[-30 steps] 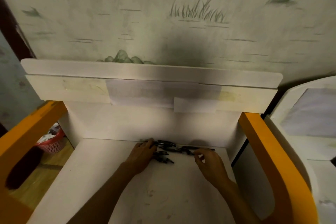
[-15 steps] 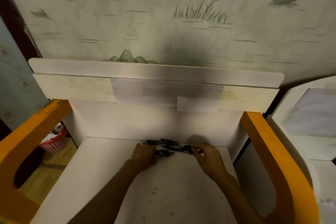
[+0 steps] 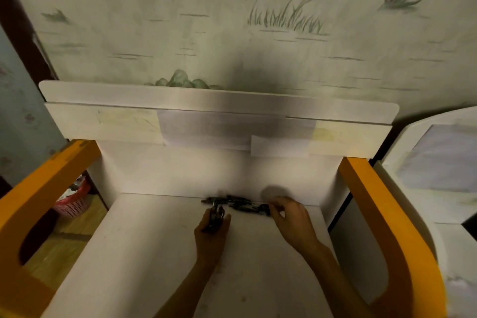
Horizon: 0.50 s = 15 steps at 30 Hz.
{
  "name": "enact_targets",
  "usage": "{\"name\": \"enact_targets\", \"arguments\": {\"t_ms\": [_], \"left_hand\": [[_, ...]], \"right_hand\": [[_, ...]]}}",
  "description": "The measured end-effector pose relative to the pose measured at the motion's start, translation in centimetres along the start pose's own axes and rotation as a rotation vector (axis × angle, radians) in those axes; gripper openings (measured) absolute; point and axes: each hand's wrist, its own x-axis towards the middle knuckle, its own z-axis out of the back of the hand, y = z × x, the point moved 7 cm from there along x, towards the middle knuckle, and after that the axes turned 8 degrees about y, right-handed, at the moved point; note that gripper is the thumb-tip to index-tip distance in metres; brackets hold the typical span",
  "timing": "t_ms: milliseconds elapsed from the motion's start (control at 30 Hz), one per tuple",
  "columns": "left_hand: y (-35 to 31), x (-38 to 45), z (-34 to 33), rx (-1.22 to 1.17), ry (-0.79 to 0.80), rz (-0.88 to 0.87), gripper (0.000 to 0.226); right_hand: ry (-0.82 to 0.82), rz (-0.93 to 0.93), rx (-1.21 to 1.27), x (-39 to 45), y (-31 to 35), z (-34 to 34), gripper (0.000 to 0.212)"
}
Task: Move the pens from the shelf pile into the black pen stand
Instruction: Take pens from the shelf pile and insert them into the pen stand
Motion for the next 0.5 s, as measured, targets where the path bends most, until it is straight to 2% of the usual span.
{"name": "enact_targets", "arguments": {"t_ms": [200,333,400,500], "left_hand": [[-1.5,0.6,0.0,0.100,0.036,0.002,0.008],[-3.9,-0.6,-0.5,0.236,0.059,-0.006,0.018],[-5.6,-2.0,-1.6,0.170,0.130,0.005,0.012],[-8.1,-3.9,-4.0,0.055,0.214,0.031,0.015]], "right_hand": [[-0.012,-0.010,-0.009,-1.4,1.0,0.5,0.018],[-0.057,-0.027,-0.007,-2.7,2.1,1.2,0.018],[-0.083,-0.014,0.009,-3.3,3.1,2.2,0.018],[-0.141,-0.036,0.054,-3.9,4.2,4.4,0.020]]}}
